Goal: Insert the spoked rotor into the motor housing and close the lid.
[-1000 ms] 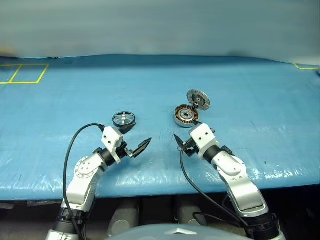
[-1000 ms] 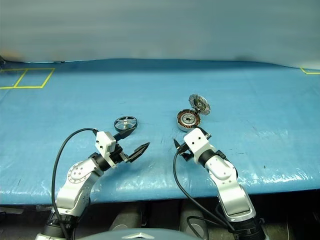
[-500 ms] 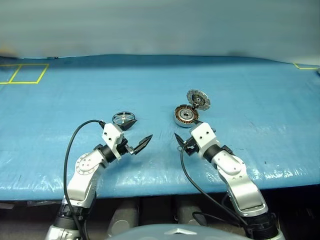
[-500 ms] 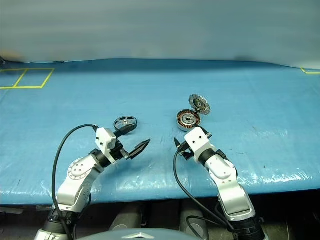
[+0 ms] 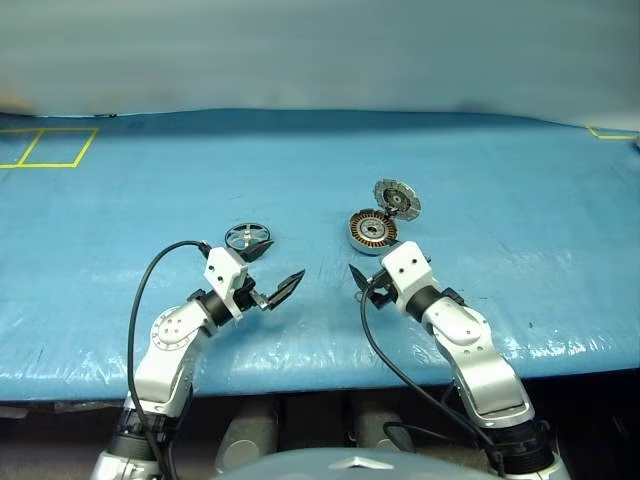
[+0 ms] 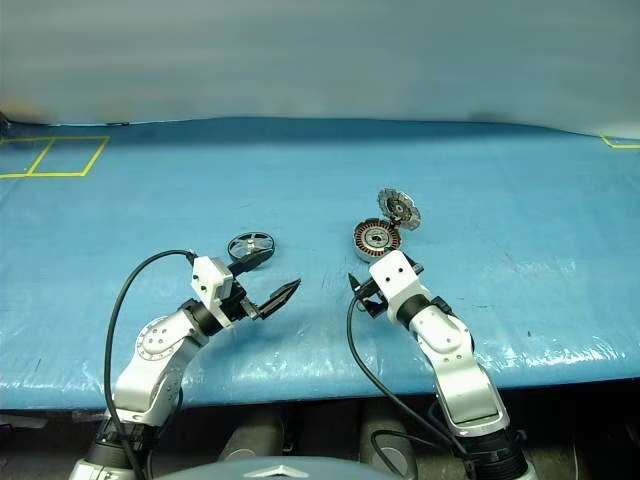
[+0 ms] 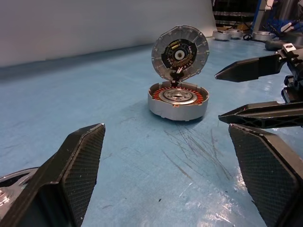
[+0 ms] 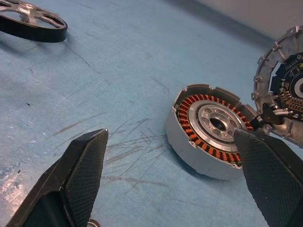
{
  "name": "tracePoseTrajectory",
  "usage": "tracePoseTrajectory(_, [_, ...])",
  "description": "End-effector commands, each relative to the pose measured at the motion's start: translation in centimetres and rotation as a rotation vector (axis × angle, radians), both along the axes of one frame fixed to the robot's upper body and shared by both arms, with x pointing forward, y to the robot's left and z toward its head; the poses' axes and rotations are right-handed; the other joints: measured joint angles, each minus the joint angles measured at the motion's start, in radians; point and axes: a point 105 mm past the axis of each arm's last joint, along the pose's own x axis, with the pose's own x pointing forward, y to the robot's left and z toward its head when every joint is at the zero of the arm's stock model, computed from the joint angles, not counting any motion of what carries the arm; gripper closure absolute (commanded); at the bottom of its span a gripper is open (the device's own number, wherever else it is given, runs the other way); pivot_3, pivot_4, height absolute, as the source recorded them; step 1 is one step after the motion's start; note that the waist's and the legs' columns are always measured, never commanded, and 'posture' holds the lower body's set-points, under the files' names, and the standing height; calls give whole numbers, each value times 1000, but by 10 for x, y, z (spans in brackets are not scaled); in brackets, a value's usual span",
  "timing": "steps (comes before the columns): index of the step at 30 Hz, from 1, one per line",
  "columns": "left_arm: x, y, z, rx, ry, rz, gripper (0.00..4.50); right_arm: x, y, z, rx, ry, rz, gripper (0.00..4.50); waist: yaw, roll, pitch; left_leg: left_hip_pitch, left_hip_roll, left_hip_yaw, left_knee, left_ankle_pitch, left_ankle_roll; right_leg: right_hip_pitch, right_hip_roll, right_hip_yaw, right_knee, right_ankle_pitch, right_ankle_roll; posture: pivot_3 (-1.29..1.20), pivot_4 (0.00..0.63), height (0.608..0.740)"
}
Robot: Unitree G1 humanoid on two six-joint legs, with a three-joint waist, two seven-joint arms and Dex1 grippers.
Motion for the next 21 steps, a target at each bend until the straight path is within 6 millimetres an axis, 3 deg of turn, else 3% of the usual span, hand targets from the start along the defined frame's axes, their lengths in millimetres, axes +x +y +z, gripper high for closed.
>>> tracePoseTrajectory(1, [-2, -2, 12, -9, -45, -4, 0, 0, -1, 10, 12, -39, 4, 58, 0, 0, 0, 0, 0, 0, 0, 0, 0, 0, 0, 0, 0, 0, 0, 0, 150, 740])
tracePoseTrajectory(8, [-1, -2, 12, -4, -45, -1, 0, 5, -3, 15, 25, -53, -11, 58, 0, 0, 0, 0, 0, 0, 0, 0, 0, 0, 0, 0, 0, 0, 0, 0, 150, 740])
tracePoseTrajectory(12, [-2, -5, 14, -9, -46, -8, 0, 11, -4, 29, 153, -41, -48, 58, -1, 0, 0, 0, 0, 0, 0, 0, 0, 0, 0, 0, 0, 0, 0, 0, 150, 740])
tracePoseTrajectory(21, [-2, -8, 14, -10, -38, -16, 0, 34, 1, 31, -90, 111, 41, 58, -3, 0, 0, 0, 0, 0, 0, 0, 0, 0, 0, 0, 0, 0, 0, 0, 150, 740])
